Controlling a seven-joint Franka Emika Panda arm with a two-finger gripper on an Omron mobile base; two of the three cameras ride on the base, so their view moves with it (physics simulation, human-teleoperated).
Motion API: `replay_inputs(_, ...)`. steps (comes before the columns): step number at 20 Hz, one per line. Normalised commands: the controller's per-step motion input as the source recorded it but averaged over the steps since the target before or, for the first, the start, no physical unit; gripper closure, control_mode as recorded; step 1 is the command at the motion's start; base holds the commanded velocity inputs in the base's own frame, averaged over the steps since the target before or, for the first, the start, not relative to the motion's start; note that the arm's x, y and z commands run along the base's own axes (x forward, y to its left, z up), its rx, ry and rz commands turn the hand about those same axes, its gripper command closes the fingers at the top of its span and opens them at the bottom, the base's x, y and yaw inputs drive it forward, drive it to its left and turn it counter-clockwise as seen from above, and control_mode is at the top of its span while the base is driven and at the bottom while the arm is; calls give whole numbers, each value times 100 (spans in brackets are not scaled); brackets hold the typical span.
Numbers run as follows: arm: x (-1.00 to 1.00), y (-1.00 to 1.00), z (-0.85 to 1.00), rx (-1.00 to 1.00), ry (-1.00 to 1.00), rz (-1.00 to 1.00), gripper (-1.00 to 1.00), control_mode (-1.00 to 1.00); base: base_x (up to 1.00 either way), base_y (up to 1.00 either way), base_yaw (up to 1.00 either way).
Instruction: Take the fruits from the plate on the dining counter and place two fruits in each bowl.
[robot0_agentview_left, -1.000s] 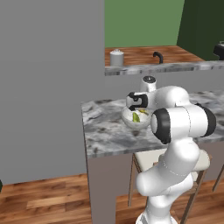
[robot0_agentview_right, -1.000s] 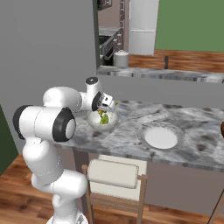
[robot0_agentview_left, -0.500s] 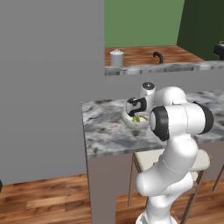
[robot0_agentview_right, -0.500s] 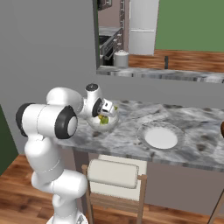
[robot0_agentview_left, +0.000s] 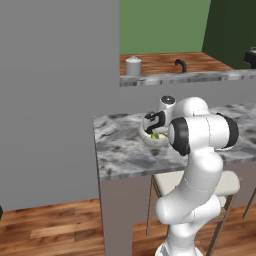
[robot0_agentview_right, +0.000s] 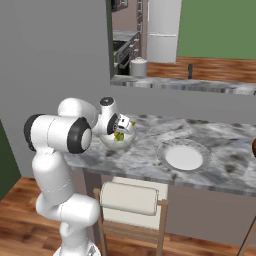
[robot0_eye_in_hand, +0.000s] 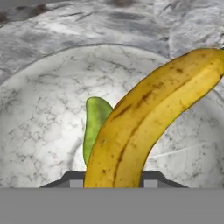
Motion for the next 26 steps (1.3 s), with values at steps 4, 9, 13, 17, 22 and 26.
replay_inputs(4, 16, 0, 0, 0, 0, 0, 100, -100, 0, 0, 0)
replay_inputs(9, 4, 5, -2, 0, 0, 0, 100, -100, 0, 0, 0)
replay_inputs(13, 0, 3, 0, 0, 1, 0, -100, -100, 0, 0, 0)
replay_inputs(17, 0, 0, 0, 0, 0, 0, -100, -100, 0, 0, 0)
replay_inputs(22, 1, 0, 0, 0, 0, 0, -100, -100, 0, 0, 0)
replay_inputs(26, -1, 0, 40, 0, 0, 0, -100, -100, 0, 0, 0)
